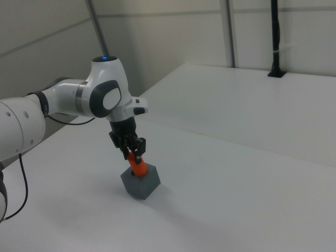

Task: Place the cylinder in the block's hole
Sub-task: 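Lower the orange cylinder into the hole of the grey block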

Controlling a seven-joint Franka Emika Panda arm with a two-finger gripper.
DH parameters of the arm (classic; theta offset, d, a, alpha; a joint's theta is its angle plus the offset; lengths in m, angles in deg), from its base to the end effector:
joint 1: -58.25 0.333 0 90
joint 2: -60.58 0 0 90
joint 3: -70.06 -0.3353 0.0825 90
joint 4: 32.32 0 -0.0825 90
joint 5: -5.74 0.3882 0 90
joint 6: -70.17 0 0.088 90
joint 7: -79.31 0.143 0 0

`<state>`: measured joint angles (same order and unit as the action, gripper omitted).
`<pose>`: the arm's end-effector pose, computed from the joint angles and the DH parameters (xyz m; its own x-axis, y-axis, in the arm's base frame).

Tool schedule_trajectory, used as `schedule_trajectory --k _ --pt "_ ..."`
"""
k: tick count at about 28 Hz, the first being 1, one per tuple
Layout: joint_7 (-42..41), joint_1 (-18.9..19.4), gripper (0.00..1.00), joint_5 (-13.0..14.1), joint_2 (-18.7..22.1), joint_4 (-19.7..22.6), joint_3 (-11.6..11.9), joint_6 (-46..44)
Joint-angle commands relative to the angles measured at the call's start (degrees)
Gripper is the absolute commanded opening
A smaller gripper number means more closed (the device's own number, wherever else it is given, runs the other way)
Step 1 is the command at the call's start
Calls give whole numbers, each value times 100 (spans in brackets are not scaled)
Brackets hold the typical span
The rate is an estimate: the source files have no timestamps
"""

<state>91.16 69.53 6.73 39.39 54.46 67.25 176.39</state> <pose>0.6565 0.1627 0.4292 0.9988 0.0314 -0.0366 0.0305 -0.9992 -0.0272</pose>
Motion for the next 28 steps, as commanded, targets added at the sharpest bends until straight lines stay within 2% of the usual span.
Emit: schedule_trajectory --k 1,7,18,28 --pt "116 23 0 50 -87 -170 -115 48" --pt "195 85 2 24 -184 -170 -168 83" --pt "178 111 2 -3 -272 -161 -124 83" --pt "81 -38 2 -3 -272 -135 -80 83"
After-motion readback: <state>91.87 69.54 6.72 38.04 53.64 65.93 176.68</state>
